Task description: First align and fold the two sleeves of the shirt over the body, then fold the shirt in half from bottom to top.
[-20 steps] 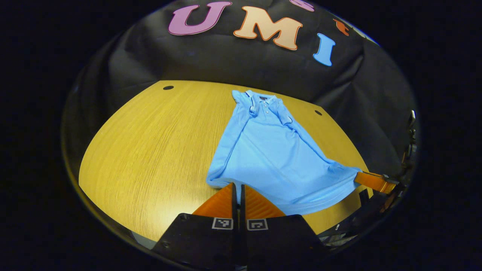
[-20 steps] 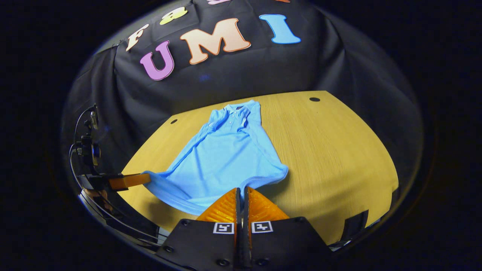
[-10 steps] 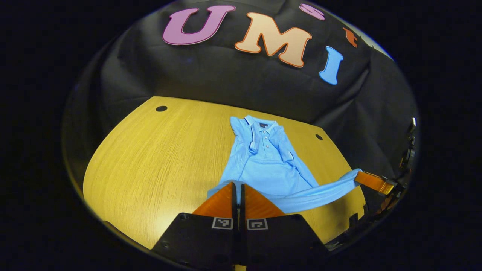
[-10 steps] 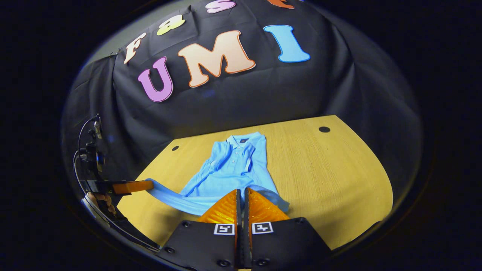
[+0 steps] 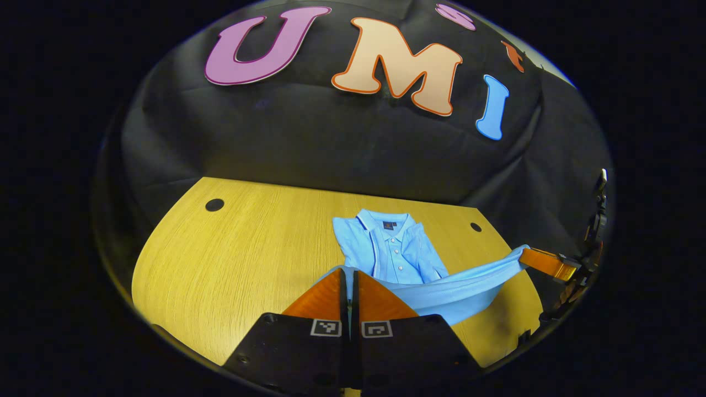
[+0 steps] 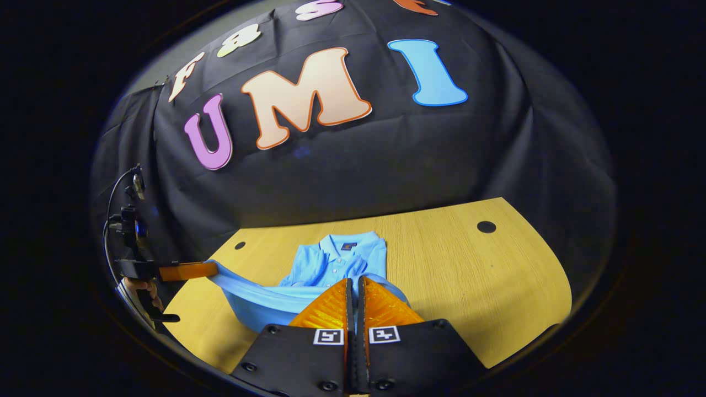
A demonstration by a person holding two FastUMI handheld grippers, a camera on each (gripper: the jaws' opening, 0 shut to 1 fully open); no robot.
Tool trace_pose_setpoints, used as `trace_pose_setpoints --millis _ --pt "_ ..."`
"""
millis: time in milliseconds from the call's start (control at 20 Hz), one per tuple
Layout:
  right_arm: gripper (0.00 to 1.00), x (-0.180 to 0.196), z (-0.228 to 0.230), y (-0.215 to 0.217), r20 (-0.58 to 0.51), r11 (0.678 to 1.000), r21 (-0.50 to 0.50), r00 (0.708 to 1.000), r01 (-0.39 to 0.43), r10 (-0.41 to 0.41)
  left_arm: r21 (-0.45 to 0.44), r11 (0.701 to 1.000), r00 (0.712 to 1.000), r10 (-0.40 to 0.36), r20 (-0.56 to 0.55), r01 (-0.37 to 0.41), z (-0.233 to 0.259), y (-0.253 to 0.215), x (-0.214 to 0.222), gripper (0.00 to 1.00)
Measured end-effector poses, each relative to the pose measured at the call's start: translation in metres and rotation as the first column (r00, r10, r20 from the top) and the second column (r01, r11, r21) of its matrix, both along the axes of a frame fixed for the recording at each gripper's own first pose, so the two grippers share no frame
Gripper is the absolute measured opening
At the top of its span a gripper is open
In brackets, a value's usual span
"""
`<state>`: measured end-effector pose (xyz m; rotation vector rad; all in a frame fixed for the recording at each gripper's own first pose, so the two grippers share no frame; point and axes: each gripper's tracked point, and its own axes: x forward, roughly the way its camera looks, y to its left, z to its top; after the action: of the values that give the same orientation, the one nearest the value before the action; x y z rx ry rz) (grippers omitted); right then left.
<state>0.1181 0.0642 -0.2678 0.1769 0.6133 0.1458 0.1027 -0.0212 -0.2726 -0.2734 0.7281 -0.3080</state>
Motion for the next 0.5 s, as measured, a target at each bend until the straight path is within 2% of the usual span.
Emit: trace_pose_setpoints --millis 250,500 --pt "0.02 0.065 -0.017 0.001 0.052 0.999 0.016 0.998 0.047 -0.048 -0.025 1.000 1.000 -0.003 0.027 0.003 -0.014 -0.008 0.064 0.00" --pt "0.02 0.118 -0.054 -0.010 0.063 0.986 0.071 0.986 0.149 -0.153 -0.030 0.999 0.999 -0.017 0.040 0.019 -0.047 -0.021 0.121 0.00"
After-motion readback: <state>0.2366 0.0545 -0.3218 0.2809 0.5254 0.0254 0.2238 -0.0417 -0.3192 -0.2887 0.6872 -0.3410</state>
